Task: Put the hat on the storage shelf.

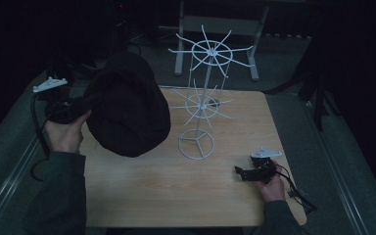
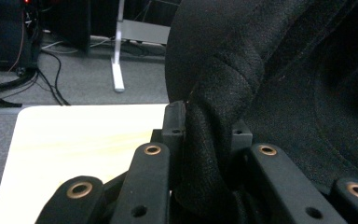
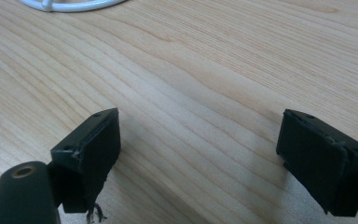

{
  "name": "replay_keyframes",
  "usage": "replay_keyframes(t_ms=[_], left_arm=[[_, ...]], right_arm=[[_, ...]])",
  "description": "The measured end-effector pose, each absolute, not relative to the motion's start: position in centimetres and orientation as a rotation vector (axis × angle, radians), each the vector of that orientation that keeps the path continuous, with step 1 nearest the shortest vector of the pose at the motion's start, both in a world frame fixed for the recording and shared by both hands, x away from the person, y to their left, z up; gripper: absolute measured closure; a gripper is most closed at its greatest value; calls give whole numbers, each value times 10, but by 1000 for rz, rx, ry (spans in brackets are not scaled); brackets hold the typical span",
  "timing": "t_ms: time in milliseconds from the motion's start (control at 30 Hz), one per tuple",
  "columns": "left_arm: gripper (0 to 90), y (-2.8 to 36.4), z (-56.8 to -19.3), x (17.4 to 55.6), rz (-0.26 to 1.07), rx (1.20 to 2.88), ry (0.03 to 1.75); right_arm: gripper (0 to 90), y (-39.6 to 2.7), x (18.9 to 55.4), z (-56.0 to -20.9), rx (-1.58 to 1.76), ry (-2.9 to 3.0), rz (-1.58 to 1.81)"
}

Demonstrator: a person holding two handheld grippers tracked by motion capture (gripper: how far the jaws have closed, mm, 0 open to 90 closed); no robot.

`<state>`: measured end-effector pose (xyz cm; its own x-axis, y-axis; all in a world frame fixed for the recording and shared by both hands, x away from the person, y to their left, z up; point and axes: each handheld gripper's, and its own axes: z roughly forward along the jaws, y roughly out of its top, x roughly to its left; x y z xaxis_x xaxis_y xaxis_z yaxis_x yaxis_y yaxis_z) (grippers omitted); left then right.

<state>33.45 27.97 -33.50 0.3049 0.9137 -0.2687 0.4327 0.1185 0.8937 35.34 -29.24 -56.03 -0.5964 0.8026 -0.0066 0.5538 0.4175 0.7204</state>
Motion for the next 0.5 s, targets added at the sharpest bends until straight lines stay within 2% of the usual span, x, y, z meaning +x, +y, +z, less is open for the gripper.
replay_keyframes(t_ms=[500], left_arm=[[772, 278, -326, 337, 547, 1464, 1281]], right_arm=[[134, -292, 353, -560, 1166, 2327, 985]])
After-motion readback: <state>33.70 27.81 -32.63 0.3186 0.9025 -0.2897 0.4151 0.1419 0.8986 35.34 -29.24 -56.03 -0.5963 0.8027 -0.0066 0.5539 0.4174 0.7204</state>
